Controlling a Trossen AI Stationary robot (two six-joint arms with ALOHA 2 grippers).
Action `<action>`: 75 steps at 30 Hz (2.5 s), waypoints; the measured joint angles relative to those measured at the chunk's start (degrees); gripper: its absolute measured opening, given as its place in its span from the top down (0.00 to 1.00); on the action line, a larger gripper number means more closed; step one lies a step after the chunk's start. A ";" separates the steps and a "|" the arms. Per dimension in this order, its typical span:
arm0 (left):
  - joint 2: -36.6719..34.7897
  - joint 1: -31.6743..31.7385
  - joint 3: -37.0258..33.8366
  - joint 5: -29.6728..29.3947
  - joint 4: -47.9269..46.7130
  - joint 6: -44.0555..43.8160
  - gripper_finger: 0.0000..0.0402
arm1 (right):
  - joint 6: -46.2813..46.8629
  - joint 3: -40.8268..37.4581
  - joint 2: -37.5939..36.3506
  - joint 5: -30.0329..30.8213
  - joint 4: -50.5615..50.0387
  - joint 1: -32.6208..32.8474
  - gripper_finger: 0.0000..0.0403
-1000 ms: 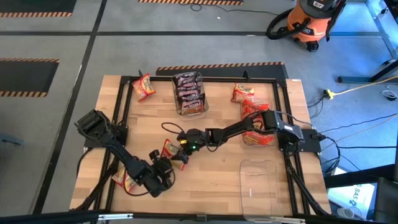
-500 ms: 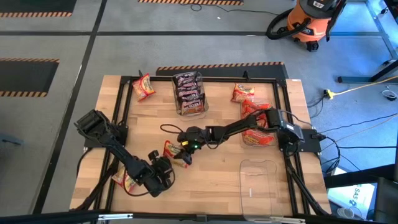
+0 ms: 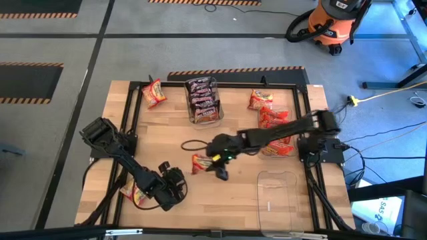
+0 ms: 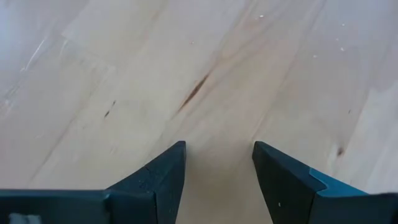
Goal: Sort Maruchan noodles
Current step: Put the red noodle pack into the bottom transparent bin
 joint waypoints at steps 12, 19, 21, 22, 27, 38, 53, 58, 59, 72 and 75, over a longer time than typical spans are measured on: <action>-0.02 1.66 0.07 0.61 0.74 1.46 0.54 | 4.55 -9.32 -22.99 11.11 -18.44 10.50 0.73; 0.11 2.30 0.03 0.04 2.02 1.22 0.54 | 12.88 -9.34 -30.37 20.59 -29.55 21.35 0.73; 0.12 2.42 0.00 0.02 2.47 1.20 0.54 | 15.63 -9.34 -31.30 23.82 -32.25 24.93 0.73; 0.14 2.44 -0.01 0.04 2.62 1.20 0.54 | 17.07 -9.34 -31.56 25.50 -33.52 26.88 0.73; 0.17 2.44 -0.04 0.04 3.04 1.18 0.54 | 24.87 -9.34 -31.65 30.72 -37.60 36.58 0.73; 0.20 2.48 -0.04 -0.36 3.52 1.27 0.54 | 43.03 -19.66 -31.50 44.26 -37.26 52.03 0.73; 0.22 4.10 -0.04 -0.74 4.15 2.99 0.54 | 45.15 -34.39 -29.27 42.88 -24.90 51.82 0.73; 0.22 5.05 -0.06 -1.14 4.32 3.69 0.54 | 44.83 -35.86 -26.40 44.55 -23.04 51.82 0.73; 0.22 5.20 -0.07 -1.17 4.76 4.42 0.54 | 44.89 -35.99 -25.85 44.84 -22.97 51.82 0.73; 0.22 5.80 -0.07 -0.82 7.46 7.54 0.54 | 44.93 -35.89 -22.04 45.25 -22.92 51.82 0.63; 0.22 5.82 -0.07 -0.74 7.67 7.56 0.54 | 44.90 -35.44 -22.12 43.72 -23.69 51.80 0.56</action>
